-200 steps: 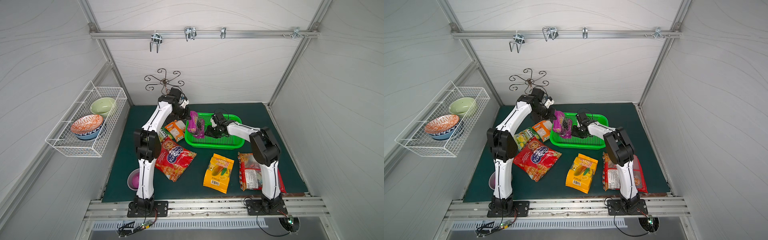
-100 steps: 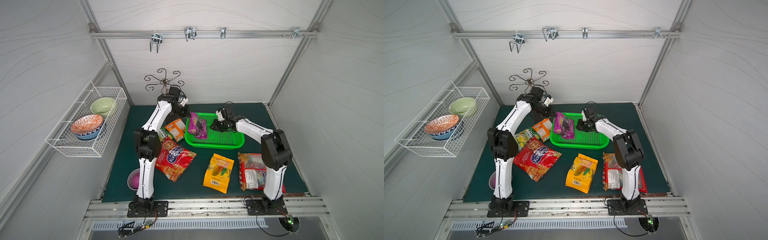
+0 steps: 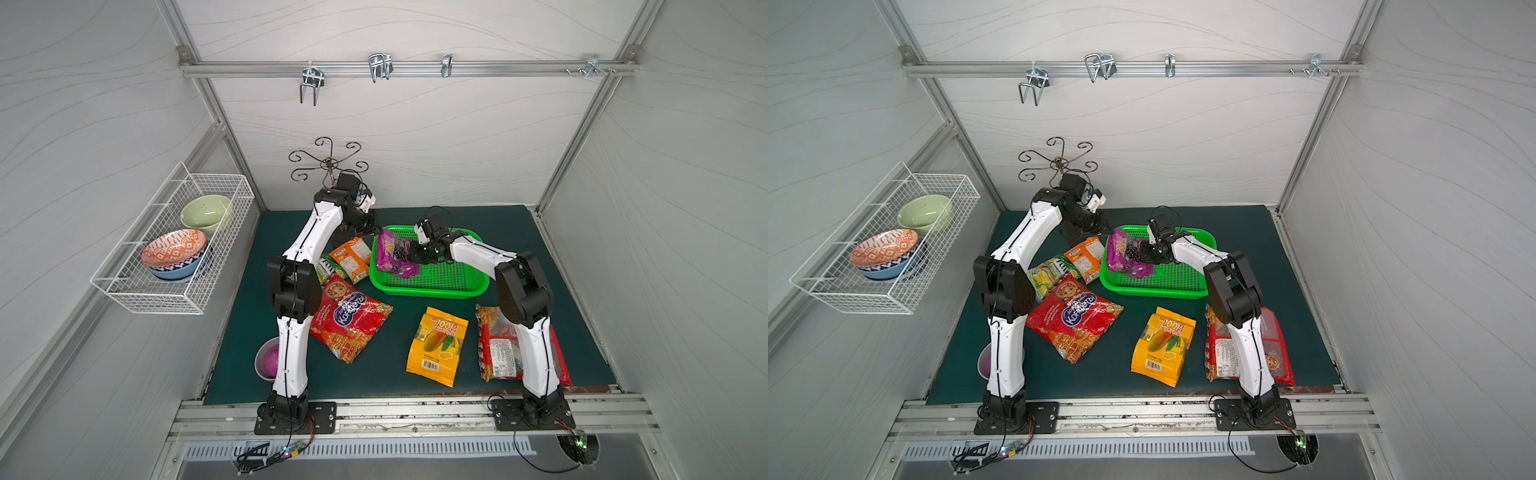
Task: Put the candies in the basket
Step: Place the candy in the basket.
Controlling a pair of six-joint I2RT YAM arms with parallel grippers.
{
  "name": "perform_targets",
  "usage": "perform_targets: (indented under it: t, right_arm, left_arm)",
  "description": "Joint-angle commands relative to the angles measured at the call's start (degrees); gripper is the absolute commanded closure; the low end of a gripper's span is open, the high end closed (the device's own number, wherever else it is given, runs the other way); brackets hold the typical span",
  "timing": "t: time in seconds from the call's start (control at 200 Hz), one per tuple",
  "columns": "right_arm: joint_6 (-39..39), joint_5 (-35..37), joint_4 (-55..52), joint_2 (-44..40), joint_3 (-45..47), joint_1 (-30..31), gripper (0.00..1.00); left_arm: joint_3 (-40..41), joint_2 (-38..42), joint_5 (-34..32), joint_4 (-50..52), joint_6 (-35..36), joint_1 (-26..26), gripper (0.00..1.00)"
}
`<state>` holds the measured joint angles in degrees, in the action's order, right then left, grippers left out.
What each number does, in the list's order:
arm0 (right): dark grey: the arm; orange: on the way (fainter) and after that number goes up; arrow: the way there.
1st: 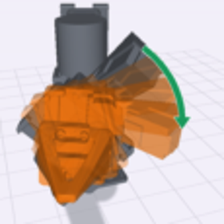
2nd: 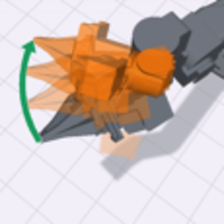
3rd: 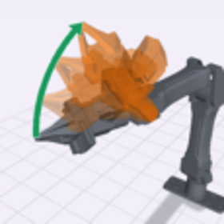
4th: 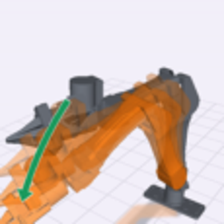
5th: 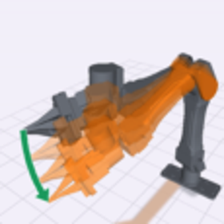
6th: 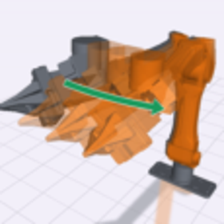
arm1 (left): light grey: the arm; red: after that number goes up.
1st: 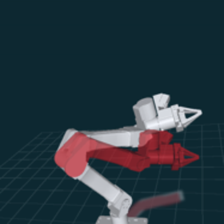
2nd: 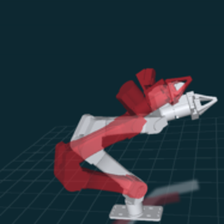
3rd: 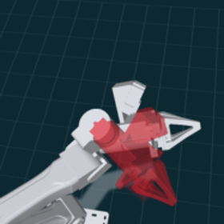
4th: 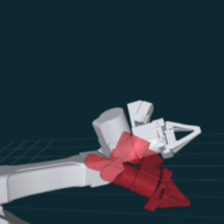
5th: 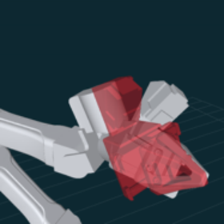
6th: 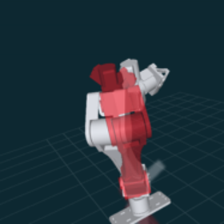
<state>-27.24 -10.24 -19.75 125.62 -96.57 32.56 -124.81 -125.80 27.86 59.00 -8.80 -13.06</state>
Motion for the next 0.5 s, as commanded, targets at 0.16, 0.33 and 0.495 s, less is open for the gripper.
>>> perform_targets:
  t: [0.16,0.33,0.495]
  right_arm:
    - [-0.73,-2.34,1.68,2.11,0.53,1.98,0.87]
    - [-0.79,-1.44,1.93,-2.5,2.99,1.42,0.84]
    - [-0.8,-2.98,1.51,-5.94,3.48,0.13,0.84]
  left_arm:
    - [7.65,3.94,2.22,-1.0,0.42,1.03,0.63]
    - [7.22,2.76,2.4,-0.72,1.29,0.36,0.62]
    - [5.13,0.89,2.73,0.2,2.15,-0.35,0.66]
